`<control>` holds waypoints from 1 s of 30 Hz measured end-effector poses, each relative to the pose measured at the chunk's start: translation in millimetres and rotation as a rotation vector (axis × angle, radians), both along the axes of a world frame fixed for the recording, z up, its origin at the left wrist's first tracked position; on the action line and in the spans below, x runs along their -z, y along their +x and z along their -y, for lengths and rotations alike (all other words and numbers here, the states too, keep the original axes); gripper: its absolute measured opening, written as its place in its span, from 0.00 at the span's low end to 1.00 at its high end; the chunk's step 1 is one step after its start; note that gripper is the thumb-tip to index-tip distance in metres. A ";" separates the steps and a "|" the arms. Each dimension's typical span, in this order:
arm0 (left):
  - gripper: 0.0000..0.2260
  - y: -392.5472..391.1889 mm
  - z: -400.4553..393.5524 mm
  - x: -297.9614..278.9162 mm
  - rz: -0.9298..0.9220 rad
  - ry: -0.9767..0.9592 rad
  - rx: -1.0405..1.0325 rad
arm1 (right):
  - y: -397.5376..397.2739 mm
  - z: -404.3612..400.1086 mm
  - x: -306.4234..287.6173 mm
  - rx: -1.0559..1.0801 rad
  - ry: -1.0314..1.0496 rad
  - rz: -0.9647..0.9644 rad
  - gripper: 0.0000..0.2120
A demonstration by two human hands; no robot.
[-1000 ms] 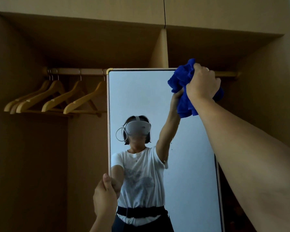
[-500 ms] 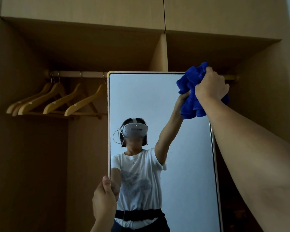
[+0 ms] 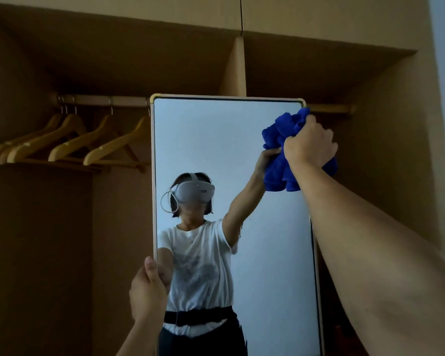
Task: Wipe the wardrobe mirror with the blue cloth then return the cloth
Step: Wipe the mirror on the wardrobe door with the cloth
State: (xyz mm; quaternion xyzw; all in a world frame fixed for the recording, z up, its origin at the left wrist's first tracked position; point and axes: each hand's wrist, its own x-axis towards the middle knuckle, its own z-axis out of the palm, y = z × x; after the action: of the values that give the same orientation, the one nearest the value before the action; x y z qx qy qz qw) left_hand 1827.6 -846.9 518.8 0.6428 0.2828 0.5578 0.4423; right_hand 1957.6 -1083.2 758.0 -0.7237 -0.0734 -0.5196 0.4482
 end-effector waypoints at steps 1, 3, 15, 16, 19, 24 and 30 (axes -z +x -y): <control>0.20 -0.9 1.3 -0.7 0.010 -0.001 0.007 | -0.6 -1.3 3.8 0.002 0.007 -0.005 0.16; 0.21 -1.3 2.1 -0.5 0.015 0.004 0.011 | -1.3 -2.9 11.9 0.006 0.019 -0.009 0.17; 0.20 -1.2 3.7 1.1 0.014 -0.023 0.011 | -9.2 -23.8 50.4 0.000 -0.055 0.056 0.17; 0.21 -1.3 3.6 1.2 0.012 -0.025 0.012 | -10.7 -26.5 51.9 -0.001 -0.067 0.063 0.17; 0.21 -4.8 5.4 0.7 0.017 -0.019 0.019 | -16.0 -35.9 57.1 -0.018 -0.090 0.093 0.16; 0.21 -6.3 6.4 0.0 0.003 -0.015 0.025 | -21.6 -47.2 63.0 -0.029 -0.164 0.137 0.17; 0.21 -8.9 10.3 -0.8 0.012 -0.035 0.025 | -30.6 -58.8 69.5 -0.038 -0.235 0.170 0.18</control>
State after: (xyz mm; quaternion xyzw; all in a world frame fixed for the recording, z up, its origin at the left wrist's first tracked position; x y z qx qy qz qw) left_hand 1818.7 -857.1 519.6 0.6351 0.2818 0.5511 0.4621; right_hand 1927.0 -1024.3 688.5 -0.7230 -0.1849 -0.5583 0.3624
